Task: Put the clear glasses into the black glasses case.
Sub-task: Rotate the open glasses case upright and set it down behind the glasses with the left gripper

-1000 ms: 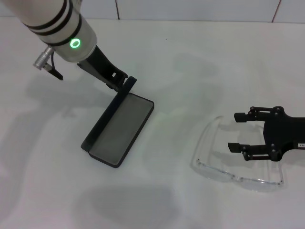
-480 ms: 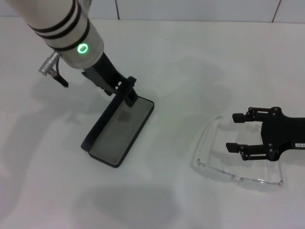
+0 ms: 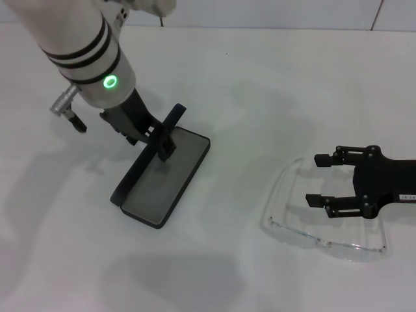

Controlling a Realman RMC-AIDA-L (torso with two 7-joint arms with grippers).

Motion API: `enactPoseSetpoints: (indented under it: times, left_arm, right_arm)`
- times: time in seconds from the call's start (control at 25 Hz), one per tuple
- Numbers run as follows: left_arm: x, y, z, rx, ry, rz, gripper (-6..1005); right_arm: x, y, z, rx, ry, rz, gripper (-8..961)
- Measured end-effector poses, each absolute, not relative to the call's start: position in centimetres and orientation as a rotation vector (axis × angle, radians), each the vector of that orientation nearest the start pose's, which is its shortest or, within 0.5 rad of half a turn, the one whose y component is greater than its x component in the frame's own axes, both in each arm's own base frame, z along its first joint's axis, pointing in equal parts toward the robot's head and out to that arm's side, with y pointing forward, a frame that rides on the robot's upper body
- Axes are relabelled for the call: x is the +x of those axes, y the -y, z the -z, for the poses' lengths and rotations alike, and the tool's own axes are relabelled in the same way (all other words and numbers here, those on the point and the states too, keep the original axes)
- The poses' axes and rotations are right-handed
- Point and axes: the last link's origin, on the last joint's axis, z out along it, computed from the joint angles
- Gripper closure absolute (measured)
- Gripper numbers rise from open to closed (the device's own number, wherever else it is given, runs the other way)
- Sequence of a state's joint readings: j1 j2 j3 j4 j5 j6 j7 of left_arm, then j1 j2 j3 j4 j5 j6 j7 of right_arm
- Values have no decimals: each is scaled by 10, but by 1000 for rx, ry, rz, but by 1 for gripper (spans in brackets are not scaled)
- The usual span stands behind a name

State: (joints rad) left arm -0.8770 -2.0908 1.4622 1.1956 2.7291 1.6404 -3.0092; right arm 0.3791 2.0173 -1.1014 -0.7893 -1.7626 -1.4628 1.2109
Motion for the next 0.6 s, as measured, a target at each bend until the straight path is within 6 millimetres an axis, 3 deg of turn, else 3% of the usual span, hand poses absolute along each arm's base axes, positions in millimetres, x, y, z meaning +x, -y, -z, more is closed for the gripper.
enactPoseSetpoints:
  times: [0.4,0.6]
  left_arm:
    - [-134,-381,25,-2335,1192,-661,362]
    - [-138,-381,25,-2331,1199,-662,419]
  right_arm:
    - [267,-312,3,-2817,-237,-527,201]
    - [267,-312,3,-2818,-236,-528,201]
